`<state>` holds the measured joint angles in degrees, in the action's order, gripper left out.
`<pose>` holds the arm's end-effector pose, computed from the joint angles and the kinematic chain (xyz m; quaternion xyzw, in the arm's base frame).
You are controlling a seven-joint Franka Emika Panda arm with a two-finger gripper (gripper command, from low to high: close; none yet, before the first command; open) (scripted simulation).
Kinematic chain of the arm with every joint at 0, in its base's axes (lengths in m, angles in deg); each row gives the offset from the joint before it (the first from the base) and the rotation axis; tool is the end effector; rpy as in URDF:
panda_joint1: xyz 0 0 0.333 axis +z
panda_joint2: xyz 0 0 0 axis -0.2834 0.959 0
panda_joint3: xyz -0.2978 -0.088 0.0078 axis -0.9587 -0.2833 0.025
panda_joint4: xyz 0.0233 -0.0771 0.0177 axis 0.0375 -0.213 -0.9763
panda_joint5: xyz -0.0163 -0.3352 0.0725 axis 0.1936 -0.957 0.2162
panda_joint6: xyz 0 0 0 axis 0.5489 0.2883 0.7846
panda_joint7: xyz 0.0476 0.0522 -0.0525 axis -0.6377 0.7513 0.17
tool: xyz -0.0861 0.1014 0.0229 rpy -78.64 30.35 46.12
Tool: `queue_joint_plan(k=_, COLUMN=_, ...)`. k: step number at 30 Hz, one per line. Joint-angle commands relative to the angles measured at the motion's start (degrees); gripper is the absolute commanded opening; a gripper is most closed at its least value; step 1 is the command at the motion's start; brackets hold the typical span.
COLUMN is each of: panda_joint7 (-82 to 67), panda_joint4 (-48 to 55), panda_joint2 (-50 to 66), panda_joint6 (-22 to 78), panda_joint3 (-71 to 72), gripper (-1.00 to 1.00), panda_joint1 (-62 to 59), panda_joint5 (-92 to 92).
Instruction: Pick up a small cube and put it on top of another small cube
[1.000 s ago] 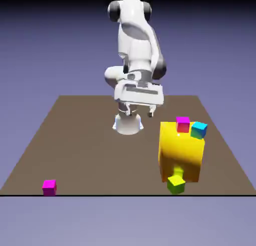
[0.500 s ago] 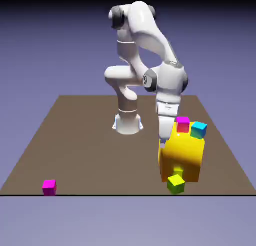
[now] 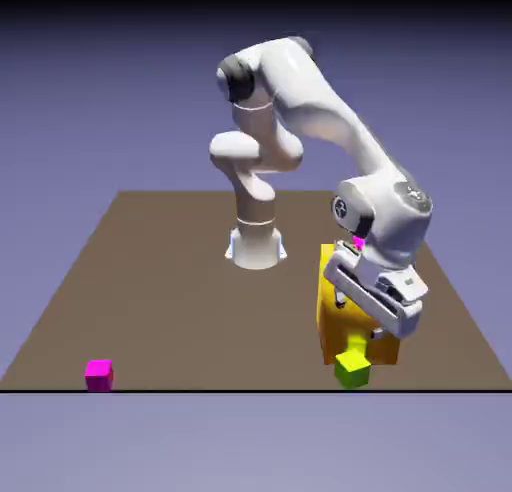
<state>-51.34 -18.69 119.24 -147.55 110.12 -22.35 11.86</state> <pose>0.5297 0.2008 0.2645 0.6645 0.7319 -0.1506 0.0011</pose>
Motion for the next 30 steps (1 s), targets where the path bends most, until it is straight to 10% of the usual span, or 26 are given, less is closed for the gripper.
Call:
queue_joint_plan(k=1, panda_joint7=-2.5, panda_joint4=1.4, panda_joint2=1.6, panda_joint6=1.6, panda_joint3=0.8, gripper=0.0, panda_joint1=-0.2, panda_joint5=-0.6)
queue_joint_plan(k=23, panda_joint7=-57.3, panda_joint4=32.9, panda_joint2=36.2, panda_joint6=35.9, panda_joint3=18.6, gripper=0.0, panda_joint1=-3.8, panda_joint5=-13.9)
queue_joint_plan(k=30, panda_joint7=-55.8, panda_joint4=23.3, panda_joint2=37.8, panda_joint6=28.2, panda_joint3=17.8, gripper=0.0, panda_joint1=-8.0, panda_joint5=-16.2)
